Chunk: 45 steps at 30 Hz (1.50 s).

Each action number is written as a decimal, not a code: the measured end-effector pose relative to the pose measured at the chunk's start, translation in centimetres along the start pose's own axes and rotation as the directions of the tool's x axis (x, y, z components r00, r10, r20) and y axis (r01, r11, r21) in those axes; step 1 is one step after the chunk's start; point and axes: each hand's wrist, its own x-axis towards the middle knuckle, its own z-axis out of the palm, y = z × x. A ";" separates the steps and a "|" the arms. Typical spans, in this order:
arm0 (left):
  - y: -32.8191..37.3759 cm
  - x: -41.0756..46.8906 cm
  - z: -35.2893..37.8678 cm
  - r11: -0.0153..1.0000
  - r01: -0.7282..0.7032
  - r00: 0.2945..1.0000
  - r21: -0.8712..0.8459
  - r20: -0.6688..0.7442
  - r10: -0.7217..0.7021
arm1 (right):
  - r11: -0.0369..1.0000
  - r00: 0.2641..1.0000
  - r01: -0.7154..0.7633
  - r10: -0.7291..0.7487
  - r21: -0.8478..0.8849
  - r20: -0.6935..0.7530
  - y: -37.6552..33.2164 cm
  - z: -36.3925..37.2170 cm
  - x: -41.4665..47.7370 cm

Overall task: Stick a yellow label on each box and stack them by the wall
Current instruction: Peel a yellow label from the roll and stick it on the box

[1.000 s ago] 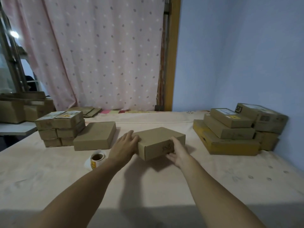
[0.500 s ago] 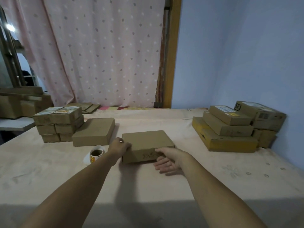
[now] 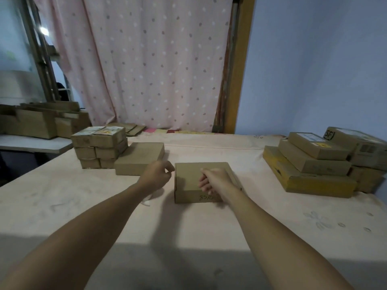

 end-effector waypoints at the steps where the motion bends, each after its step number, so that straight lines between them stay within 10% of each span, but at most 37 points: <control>1: -0.5 -0.3 -1.2 0.997 -0.034 0.999 0.065 0.029 0.032 | 0.999 1.000 0.025 -0.025 -0.026 0.017 0.0 0.8 0.0; 15: -9.4 -5.0 -6.4 0.775 -0.270 0.950 0.571 0.288 0.118 | 0.918 0.951 0.249 -0.171 -0.308 0.257 -1.8 11.5 -1.0; 22: -9.6 -4.7 -5.5 0.759 -0.391 0.920 0.520 0.190 0.344 | 0.870 0.937 0.312 -0.215 -0.382 0.275 -2.0 12.5 -1.0; 35: -8.7 -5.6 -5.7 0.828 -0.251 0.966 0.501 0.183 0.182 | 0.478 0.878 0.478 -0.258 -0.737 0.403 -2.3 15.6 -1.2; 45: -8.9 -4.8 -6.6 0.862 -0.244 0.969 0.444 0.083 0.232 | 0.444 0.864 0.494 -0.342 -0.747 0.369 -3.2 15.5 -0.4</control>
